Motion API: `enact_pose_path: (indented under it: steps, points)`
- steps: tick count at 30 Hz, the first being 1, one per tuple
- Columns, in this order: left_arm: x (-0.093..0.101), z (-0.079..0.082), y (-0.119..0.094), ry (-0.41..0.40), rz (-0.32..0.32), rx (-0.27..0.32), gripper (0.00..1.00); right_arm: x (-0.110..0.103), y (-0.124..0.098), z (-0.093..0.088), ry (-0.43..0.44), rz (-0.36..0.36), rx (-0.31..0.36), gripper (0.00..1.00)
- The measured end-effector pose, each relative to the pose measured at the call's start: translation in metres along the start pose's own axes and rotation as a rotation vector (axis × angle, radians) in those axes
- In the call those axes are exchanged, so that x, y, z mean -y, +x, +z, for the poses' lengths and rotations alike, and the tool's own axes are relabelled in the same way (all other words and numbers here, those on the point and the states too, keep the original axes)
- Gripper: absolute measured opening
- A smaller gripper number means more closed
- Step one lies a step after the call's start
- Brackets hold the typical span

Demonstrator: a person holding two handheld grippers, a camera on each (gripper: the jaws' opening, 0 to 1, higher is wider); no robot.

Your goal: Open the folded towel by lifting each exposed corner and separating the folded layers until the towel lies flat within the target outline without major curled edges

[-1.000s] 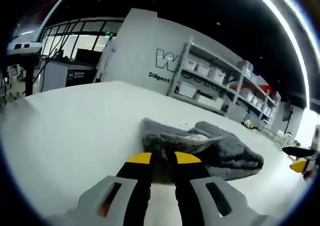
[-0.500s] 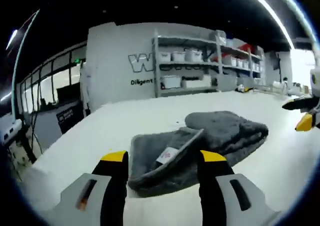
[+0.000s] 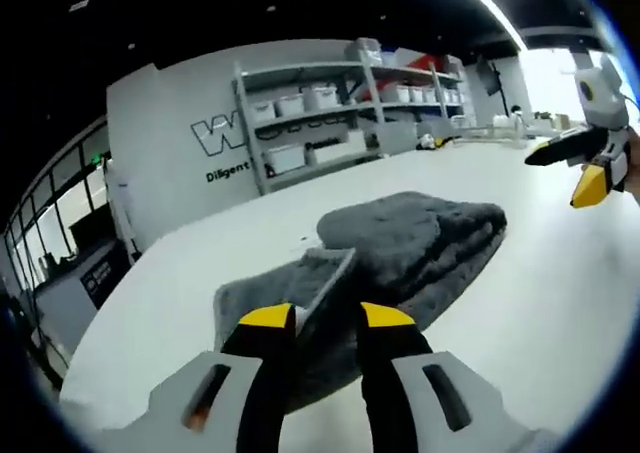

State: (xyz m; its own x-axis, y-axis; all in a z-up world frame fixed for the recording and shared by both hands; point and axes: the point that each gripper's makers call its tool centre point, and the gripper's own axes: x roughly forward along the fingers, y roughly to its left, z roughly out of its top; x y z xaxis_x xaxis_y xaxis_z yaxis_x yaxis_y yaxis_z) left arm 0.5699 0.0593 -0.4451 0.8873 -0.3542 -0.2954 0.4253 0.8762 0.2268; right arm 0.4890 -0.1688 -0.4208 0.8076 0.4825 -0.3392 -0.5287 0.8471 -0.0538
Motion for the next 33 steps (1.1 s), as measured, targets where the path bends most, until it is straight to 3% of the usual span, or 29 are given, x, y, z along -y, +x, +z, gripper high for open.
enact_pose_path:
  steps: [7,15,22,33]
  points:
    - [-0.007,-0.004,0.002,0.014,0.022,-0.007,0.04,0.000,0.001,0.000,0.002,0.003,-0.002,0.87]
    - [-0.013,-0.001,-0.001,0.018,0.047,0.018,0.02,-0.002,0.002,-0.001,0.002,0.006,-0.002,0.87]
    - [-0.043,0.004,-0.013,-0.079,0.149,0.082,0.02,-0.004,0.002,-0.002,-0.001,0.007,-0.005,0.87]
    - [-0.074,-0.010,-0.014,-0.040,0.281,0.050,0.02,-0.008,0.003,-0.004,-0.001,0.018,-0.008,0.87]
